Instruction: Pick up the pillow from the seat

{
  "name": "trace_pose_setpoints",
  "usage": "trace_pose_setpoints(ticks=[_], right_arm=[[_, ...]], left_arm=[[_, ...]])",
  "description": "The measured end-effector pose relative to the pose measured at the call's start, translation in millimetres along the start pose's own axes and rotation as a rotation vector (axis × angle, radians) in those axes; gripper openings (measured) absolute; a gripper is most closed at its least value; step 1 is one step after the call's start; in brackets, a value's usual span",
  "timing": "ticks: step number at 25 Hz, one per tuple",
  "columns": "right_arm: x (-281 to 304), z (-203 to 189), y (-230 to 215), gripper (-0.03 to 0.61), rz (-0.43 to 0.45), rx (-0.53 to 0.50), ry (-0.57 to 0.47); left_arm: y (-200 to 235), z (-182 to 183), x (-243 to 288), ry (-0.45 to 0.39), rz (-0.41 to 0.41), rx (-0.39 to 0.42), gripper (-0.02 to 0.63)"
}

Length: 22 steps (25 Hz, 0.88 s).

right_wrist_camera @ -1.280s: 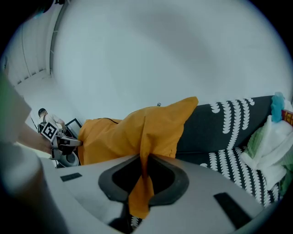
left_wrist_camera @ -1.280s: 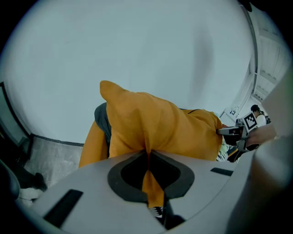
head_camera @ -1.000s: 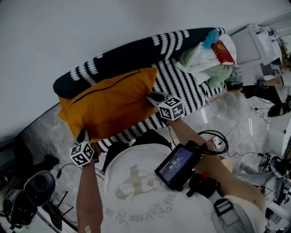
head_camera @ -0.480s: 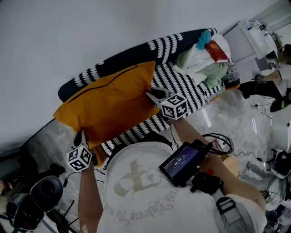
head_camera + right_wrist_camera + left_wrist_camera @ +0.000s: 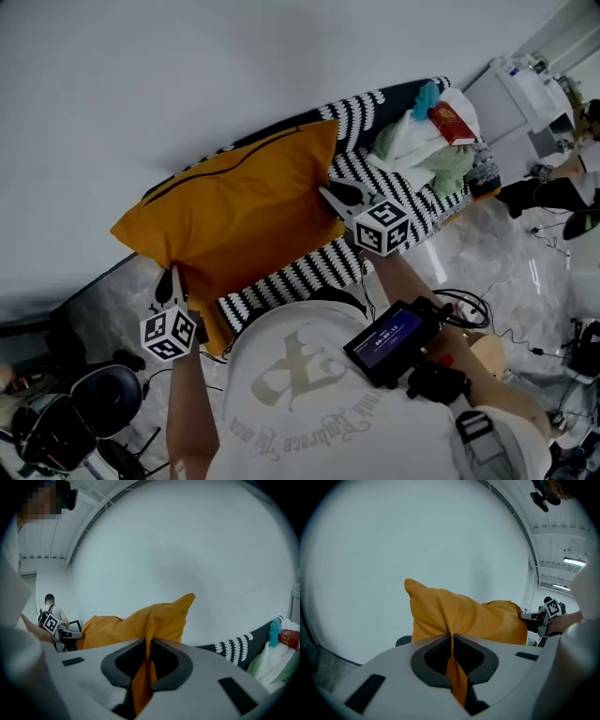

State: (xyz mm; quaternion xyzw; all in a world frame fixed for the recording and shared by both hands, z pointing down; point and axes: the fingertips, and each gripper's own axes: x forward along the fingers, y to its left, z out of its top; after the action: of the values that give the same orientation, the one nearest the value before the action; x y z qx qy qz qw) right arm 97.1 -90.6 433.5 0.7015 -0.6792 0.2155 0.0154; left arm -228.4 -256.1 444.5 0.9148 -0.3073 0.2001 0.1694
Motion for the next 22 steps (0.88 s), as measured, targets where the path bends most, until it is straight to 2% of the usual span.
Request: trace_pose_setpoints(ticks=[10, 22], right_arm=[[-24.8, 45.3, 17.5, 0.048, -0.018, -0.041, -0.111], [-44.5, 26.2, -0.3, 0.043, -0.053, -0.021, -0.095]], left_arm=[[-5.6, 44.3, -20.3, -0.112, -0.030, 0.044, 0.021], [-23.8, 29.5, -11.1, -0.080, -0.061, 0.051, 0.021]])
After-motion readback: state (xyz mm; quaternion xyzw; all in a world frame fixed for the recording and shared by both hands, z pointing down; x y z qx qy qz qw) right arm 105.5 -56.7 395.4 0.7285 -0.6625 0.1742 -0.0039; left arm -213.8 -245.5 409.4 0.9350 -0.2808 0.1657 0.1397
